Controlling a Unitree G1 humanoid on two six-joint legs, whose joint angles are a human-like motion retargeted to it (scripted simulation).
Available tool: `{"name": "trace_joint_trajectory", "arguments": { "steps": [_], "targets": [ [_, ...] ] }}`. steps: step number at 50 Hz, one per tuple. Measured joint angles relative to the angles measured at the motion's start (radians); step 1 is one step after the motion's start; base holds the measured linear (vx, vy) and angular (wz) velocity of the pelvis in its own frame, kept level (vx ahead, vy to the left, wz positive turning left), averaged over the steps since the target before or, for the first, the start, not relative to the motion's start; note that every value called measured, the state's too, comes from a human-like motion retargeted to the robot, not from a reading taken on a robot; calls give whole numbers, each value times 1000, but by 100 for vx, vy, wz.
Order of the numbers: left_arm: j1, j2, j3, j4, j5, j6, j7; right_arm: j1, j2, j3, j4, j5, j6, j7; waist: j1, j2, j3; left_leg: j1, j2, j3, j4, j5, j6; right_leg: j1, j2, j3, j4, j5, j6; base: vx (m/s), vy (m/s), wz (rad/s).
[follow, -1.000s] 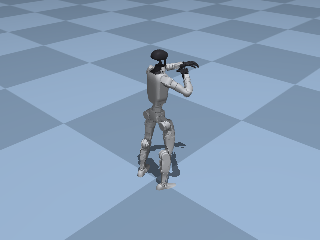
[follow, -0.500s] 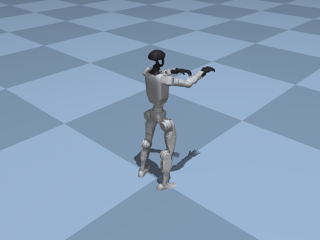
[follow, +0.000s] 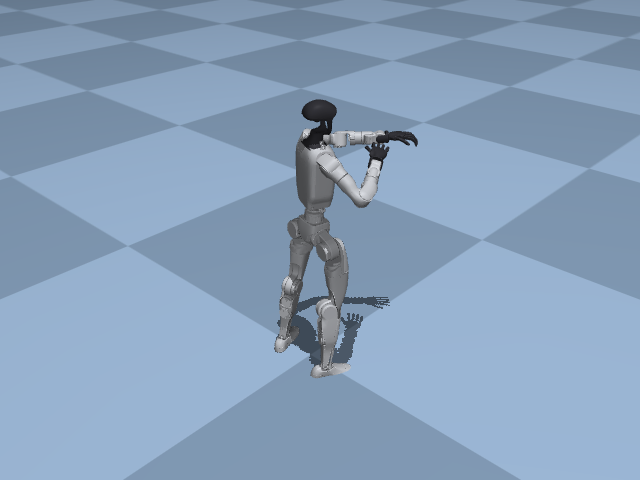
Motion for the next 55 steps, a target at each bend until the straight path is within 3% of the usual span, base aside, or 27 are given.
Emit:
{"name": "trace_joint_trajectory", "arguments": {
  "steps": [5,10,17,24,30,37,48,55],
  "targets": [
    [-12,-35,-15,14,-3,-25,11,-23,17,-39,80,-56,15,-20,-10,1,-5,-4,-6,-8,4,-2,0,3,-8,-8,-1,0,0,0,0,0],
    [78,-3,23,-268,29,-60,-25,-129,52,-45,350,-136,54,-48,28,-8,-11,-6,-13,-33,8,-7,2,16,-22,-30,3,-3,0,1,3,26],
    [247,80,31,-722,40,-180,-92,-307,125,19,832,-206,60,-141,134,-36,-33,-16,-9,-76,8,-8,-7,32,-23,-72,10,-11,-15,1,0,37],
    [407,209,70,-903,41,-228,-86,-381,140,97,1059,-230,38,-182,238,-70,-36,-26,-8,-118,5,-5,-13,50,-25,-113,10,-17,-18,1,-1,35],
    [510,357,186,-840,39,-164,-47,-315,80,134,782,-187,5,-155,282,-88,-19,-29,-11,-136,1,0,-4,59,-27,-134,6,-17,-12,1,-1,11],
    [489,473,276,-540,24,-93,-39,-219,39,144,266,-79,-52,-48,276,-84,-3,-28,-11,-128,-4,3,8,52,-24,-127,6,-18,0,0,0,-3],
    [274,580,171,107,-117,-74,135,-142,-36,101,-179,50,-141,-127,172,-58,15,-27,1,-88,-10,12,10,26,-5,-88,-3,-9,0,0,-1,-22],
    [247,597,160,236,-218,-111,139,5,-154,-33,-297,75,-201,-149,105,-49,9,-26,2,-75,-9,13,0,18,-3,-77,-7,-5,0,0,0,-3]
  ]
}}
